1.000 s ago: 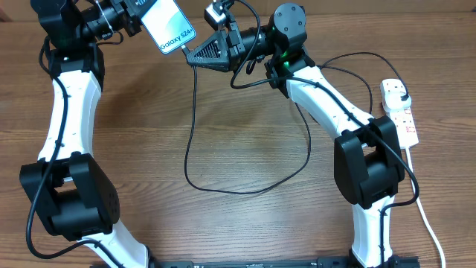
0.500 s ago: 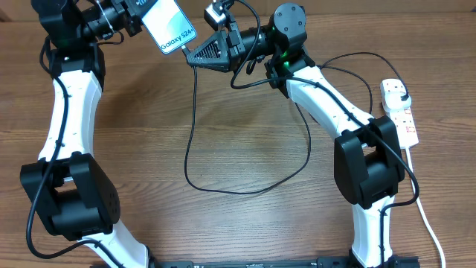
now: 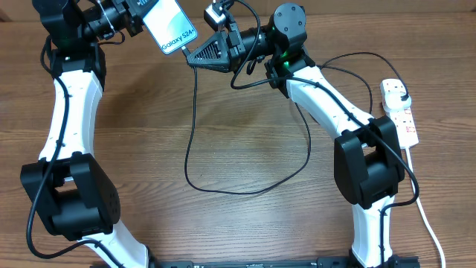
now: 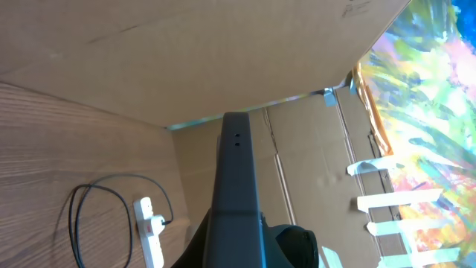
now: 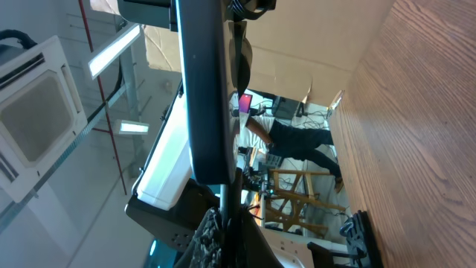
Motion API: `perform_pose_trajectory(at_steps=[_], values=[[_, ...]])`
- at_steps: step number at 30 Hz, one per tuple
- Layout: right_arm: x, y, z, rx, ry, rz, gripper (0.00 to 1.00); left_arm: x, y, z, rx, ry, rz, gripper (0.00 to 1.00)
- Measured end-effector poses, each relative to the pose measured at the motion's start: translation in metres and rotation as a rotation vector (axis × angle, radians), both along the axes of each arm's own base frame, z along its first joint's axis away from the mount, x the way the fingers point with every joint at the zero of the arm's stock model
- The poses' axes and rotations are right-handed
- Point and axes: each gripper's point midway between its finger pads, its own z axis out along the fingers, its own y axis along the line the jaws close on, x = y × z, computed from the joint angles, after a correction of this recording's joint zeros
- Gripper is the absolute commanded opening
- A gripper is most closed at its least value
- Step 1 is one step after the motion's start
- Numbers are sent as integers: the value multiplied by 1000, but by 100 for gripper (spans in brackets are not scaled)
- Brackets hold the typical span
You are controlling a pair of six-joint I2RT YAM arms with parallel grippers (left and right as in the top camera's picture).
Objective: Plug charger to phone and switch on socket
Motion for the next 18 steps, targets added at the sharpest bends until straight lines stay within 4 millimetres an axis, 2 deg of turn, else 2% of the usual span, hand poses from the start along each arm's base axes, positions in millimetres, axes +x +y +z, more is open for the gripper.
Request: perform_pose_trajectory(at_steps=[18], values=[[2, 0, 1, 3, 5, -10, 4, 1, 1, 0, -1, 0, 6, 4]])
